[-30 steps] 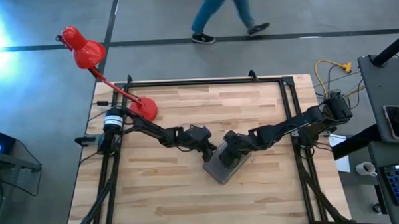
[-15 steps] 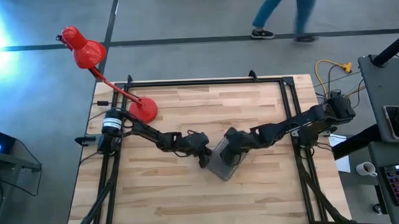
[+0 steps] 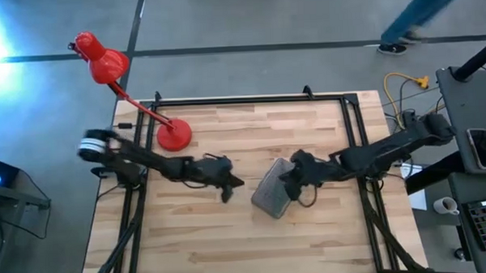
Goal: Pick & place school supplies into a supply box
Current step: Return to Home Position
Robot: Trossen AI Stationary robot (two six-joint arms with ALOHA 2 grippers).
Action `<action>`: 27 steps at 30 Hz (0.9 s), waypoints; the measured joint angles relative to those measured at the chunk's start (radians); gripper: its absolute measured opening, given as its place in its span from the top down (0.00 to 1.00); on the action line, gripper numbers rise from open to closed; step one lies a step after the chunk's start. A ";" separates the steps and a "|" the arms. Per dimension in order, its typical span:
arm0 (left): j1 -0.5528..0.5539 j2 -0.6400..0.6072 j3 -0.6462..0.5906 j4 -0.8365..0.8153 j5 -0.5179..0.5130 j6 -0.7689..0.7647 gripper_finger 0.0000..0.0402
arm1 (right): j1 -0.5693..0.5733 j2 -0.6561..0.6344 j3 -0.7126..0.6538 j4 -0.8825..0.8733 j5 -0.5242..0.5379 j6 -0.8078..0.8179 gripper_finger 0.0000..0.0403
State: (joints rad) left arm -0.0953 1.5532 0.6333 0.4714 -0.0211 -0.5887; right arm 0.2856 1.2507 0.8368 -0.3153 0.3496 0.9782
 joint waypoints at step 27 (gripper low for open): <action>0.006 -1.110 -0.461 0.047 0.176 0.053 1.00 | 0.000 -0.118 -0.210 0.886 -0.329 -0.507 0.98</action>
State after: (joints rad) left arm -0.0892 0.4432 0.1725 0.5187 0.1549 -0.5353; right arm 0.2854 1.1325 0.6268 0.5712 0.0201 0.4714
